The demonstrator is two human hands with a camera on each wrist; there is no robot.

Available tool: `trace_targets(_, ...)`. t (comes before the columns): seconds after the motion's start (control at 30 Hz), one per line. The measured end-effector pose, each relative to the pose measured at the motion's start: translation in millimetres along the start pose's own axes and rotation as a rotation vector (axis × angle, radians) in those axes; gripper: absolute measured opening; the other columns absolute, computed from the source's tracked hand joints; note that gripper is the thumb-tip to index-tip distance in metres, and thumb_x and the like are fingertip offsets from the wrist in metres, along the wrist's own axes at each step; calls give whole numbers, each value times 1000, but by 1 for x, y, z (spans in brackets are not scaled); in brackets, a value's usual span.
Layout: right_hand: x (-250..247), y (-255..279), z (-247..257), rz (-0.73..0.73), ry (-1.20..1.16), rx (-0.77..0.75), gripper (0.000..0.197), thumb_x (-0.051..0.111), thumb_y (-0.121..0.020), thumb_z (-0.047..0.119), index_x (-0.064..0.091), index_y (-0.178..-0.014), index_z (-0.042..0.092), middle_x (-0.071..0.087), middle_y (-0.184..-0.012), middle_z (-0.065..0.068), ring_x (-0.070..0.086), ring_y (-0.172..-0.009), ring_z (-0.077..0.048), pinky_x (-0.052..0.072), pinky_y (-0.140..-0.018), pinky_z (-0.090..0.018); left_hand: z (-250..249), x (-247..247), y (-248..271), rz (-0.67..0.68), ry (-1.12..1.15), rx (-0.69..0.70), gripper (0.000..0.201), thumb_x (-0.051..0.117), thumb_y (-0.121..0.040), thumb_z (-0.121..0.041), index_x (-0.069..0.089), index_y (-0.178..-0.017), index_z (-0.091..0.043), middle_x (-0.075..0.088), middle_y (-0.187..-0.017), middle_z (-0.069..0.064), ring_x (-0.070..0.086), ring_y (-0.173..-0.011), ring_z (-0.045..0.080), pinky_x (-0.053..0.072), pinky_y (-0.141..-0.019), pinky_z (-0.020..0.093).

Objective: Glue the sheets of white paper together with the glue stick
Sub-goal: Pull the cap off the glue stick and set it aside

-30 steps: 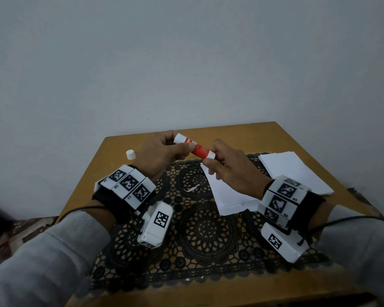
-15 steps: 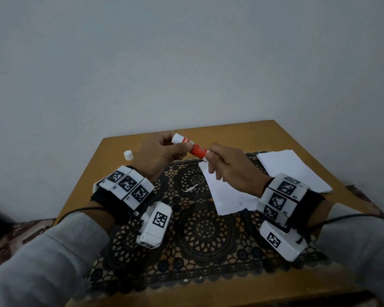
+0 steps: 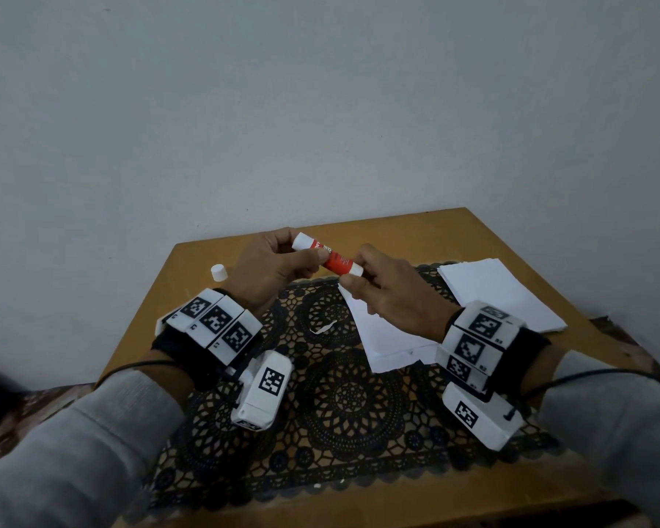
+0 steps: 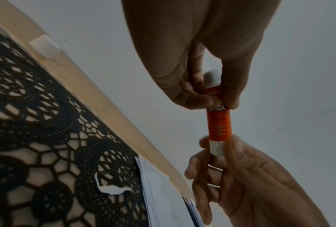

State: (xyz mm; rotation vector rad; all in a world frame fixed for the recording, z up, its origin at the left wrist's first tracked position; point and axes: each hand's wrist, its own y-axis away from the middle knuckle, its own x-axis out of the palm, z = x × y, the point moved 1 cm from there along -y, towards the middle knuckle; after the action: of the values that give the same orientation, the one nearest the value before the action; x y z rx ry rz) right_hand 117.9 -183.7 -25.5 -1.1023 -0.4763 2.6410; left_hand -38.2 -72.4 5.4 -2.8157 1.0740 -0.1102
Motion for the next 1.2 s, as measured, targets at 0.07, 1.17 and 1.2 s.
trace_targets(0.07, 0, -1, -1, -12, 23, -3, 28, 50, -97, 37, 44, -96, 10, 64, -82, -9, 60, -65, -25, 48, -56, -34, 0, -1, 1, 3, -14, -3, 32, 77, -63, -16, 64, -88, -1, 63, -70, 5, 55, -64, 16, 48, -66, 28)
trace_targets(1.17, 1, 1, 0, 32, 14, 3, 19, 49, -99, 35, 47, -99, 17, 64, -86, -4, 60, -64, -19, 49, -57, -30, 0, -4, 0, -6, -124, 56, 33, 78, -64, -19, 66, -88, 0, 64, -74, 8, 56, -67, 18, 49, -66, 29)
trace_targets(1.2, 1, 0, 0, 28, 24, -4, 19, 50, -98, 35, 45, -99, 17, 64, -85, -4, 60, -64, -20, 49, -57, -31, -1, -4, 0, -5, -129, 57, 33, 78, -64, -19, 66, -88, 0, 65, -74, 8, 56, -67, 18, 50, -66, 30)
